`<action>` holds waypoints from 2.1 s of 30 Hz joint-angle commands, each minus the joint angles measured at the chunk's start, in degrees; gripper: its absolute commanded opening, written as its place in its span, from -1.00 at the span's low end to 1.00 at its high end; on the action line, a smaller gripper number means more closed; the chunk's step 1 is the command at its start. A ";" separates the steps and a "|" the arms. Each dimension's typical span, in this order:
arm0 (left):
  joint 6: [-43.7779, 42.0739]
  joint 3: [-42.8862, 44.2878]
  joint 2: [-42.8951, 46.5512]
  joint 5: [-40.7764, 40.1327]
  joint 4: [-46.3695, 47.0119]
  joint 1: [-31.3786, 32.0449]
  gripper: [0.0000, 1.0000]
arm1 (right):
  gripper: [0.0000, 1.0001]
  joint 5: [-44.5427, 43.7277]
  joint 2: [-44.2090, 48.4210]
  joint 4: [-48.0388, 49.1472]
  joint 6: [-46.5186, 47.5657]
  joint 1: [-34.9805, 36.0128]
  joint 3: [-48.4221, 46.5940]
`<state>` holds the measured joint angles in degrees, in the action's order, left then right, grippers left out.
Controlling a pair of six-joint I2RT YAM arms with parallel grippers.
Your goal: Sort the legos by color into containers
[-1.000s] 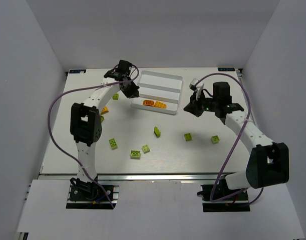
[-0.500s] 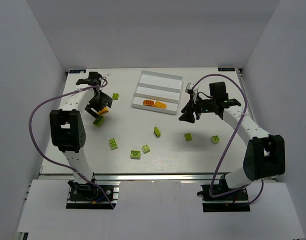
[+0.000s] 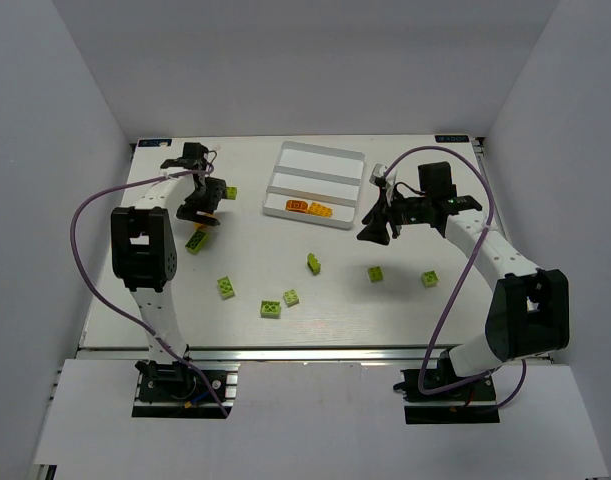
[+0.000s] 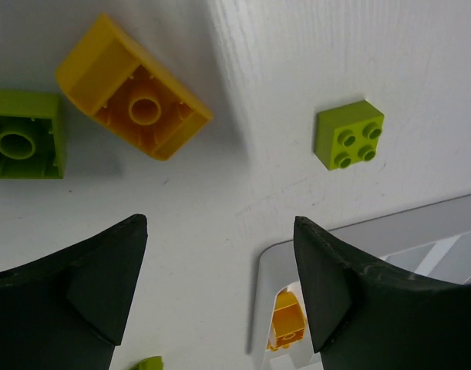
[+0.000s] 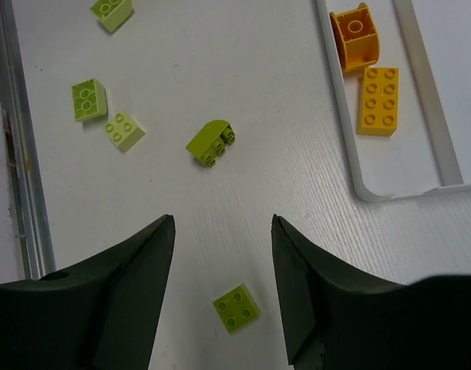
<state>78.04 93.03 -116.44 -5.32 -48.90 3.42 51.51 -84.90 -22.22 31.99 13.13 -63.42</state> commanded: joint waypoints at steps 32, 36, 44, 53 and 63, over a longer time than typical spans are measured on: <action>7.75 1.89 -4.41 -3.12 0.65 -5.35 -0.18 | 0.18 -0.62 0.79 -0.37 0.36 -0.47 -1.71; 0.38 4.25 -3.53 0.21 5.47 -4.83 -0.58 | 0.13 -0.97 0.88 -0.72 0.53 -0.29 -1.80; -16.60 1.73 1.03 20.35 20.86 0.17 -1.00 | -0.45 -1.58 0.53 -0.11 -0.61 -0.29 -1.27; -21.17 5.74 -1.41 24.75 20.09 8.00 -1.00 | -0.65 -1.93 0.44 1.74 -2.54 -0.20 -0.83; -19.95 12.97 -6.52 17.81 11.02 13.54 -0.88 | -0.26 -4.04 2.63 2.97 -2.72 -0.21 0.57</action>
<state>58.08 105.16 -122.63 15.51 -34.13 17.15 47.68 -84.68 -21.52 29.80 13.08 -63.13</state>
